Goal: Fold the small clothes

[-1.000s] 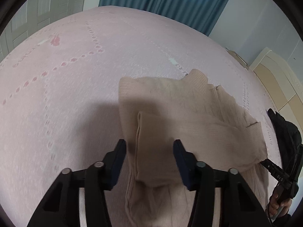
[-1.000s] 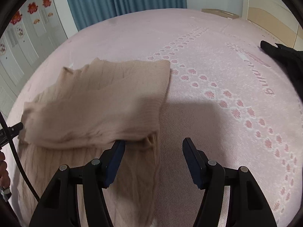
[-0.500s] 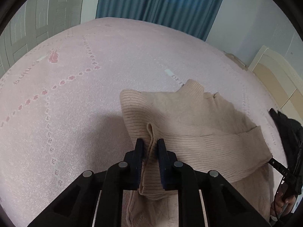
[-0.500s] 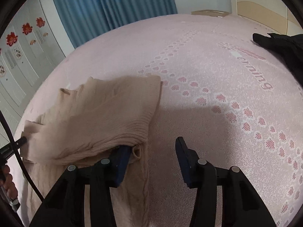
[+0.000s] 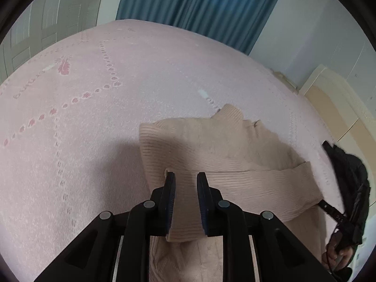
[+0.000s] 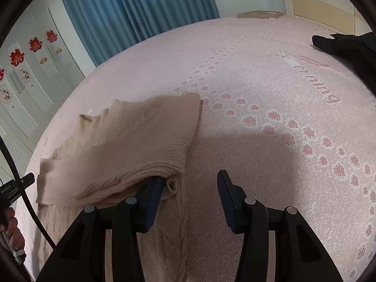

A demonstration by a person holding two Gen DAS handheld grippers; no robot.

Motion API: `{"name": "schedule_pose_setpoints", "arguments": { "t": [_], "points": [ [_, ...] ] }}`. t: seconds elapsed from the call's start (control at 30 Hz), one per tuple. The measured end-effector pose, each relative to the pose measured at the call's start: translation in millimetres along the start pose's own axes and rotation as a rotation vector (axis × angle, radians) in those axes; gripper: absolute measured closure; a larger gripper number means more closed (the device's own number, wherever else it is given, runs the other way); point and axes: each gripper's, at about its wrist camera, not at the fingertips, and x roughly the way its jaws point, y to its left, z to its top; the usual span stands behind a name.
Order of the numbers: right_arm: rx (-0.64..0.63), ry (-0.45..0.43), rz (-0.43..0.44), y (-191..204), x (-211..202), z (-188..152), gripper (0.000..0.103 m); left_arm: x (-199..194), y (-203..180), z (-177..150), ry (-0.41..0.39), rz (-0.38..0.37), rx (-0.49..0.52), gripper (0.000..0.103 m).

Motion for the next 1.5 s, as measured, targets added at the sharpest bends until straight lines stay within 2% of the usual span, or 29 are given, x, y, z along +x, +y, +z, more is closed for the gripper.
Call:
{"name": "schedule_pose_setpoints", "arguments": {
  "t": [0.07, 0.17, 0.2, 0.27, 0.3, 0.4, 0.43, 0.47, 0.57, 0.83, 0.93, 0.97, 1.03, 1.13, 1.2, 1.23, 1.27, 1.3, 1.43, 1.5],
  "points": [
    [-0.009, 0.007, -0.007, 0.8, 3.4, -1.8, 0.057, 11.5, -3.2, 2.9, 0.028, 0.052, 0.021, 0.085],
    [-0.010, 0.008, -0.006, 0.0, 4.7, -3.1, 0.057, 17.3, -1.6, 1.3, 0.029, 0.075, 0.023, 0.084],
    [-0.012, 0.009, -0.008, 0.1, 5.2, -3.3, 0.057, 17.8, -1.9, -1.0, 0.027, 0.094, 0.038, 0.082],
    [-0.019, 0.011, -0.017, 1.3, 7.0, -4.3, 0.057, 19.5, -1.3, -5.8, 0.036, 0.116, 0.055, 0.064],
    [-0.025, 0.010, -0.023, 2.3, 7.3, -4.8, 0.056, 20.6, 0.1, -9.2, 0.044, 0.113, 0.051, 0.060],
    [-0.048, 0.004, -0.039, 6.5, 8.1, -6.4, 0.056, 19.7, 2.4, -15.9, 0.036, 0.076, 0.033, 0.059],
    [-0.050, 0.003, -0.041, 6.5, 8.3, -6.7, 0.056, 17.5, 1.3, -16.0, 0.023, 0.075, 0.036, 0.065],
    [-0.051, 0.003, -0.041, 6.4, 8.5, -6.8, 0.056, 15.9, 0.3, -15.1, 0.015, 0.077, 0.042, 0.076],
    [-0.047, 0.002, -0.037, 5.3, 7.4, -6.3, 0.056, 11.2, -3.9, -10.7, 0.010, 0.085, 0.060, 0.083],
    [-0.079, -0.010, -0.036, 12.1, 4.7, -6.9, 0.056, 5.3, -11.0, -19.1, 0.043, 0.093, 0.108, 0.084],
    [-0.073, -0.002, -0.029, 10.6, 6.2, -6.6, 0.056, -0.7, -15.9, -17.7, 0.002, 0.078, 0.132, 0.084],
    [-0.068, -0.002, -0.029, 9.7, 6.1, -6.4, 0.056, -0.7, -17.2, -14.7, -0.010, 0.071, 0.137, 0.081],
    [-0.066, -0.001, -0.029, 9.8, 5.3, -5.9, 0.056, 4.3, -16.9, -8.6, -0.010, 0.083, 0.136, 0.074],
    [-0.079, -0.009, -0.035, 12.9, 3.5, -4.6, 0.056, 19.2, -11.8, -1.7, 0.025, 0.111, 0.112, 0.074],
    [-0.089, -0.010, -0.046, 14.8, 4.6, -2.2, 0.056, 24.2, -7.7, -1.3, 0.039, 0.103, 0.088, 0.074],
    [-0.091, -0.009, -0.052, 15.1, 6.0, -0.7, 0.056, 24.6, -5.9, -2.4, 0.039, 0.092, 0.079, 0.076],
    [-0.089, -0.006, -0.062, 15.0, 7.7, 0.6, 0.056, 23.4, -5.1, -3.6, 0.030, 0.080, 0.076, 0.088],
    [-0.082, -0.001, -0.076, 14.1, 10.2, 2.8, 0.056, 21.1, -4.0, -4.3, 0.016, 0.068, 0.074, 0.093],
    [-0.088, -0.033, -0.070, 13.0, 3.5, 10.3, 0.057, 7.9, -4.3, 5.4, -0.063, 0.025, 0.056, 0.095],
    [-0.115, -0.027, -0.080, 15.8, 0.0, 10.7, 0.056, 3.9, -8.8, 13.9, -0.093, 0.030, 0.069, 0.095]
  ]
}}
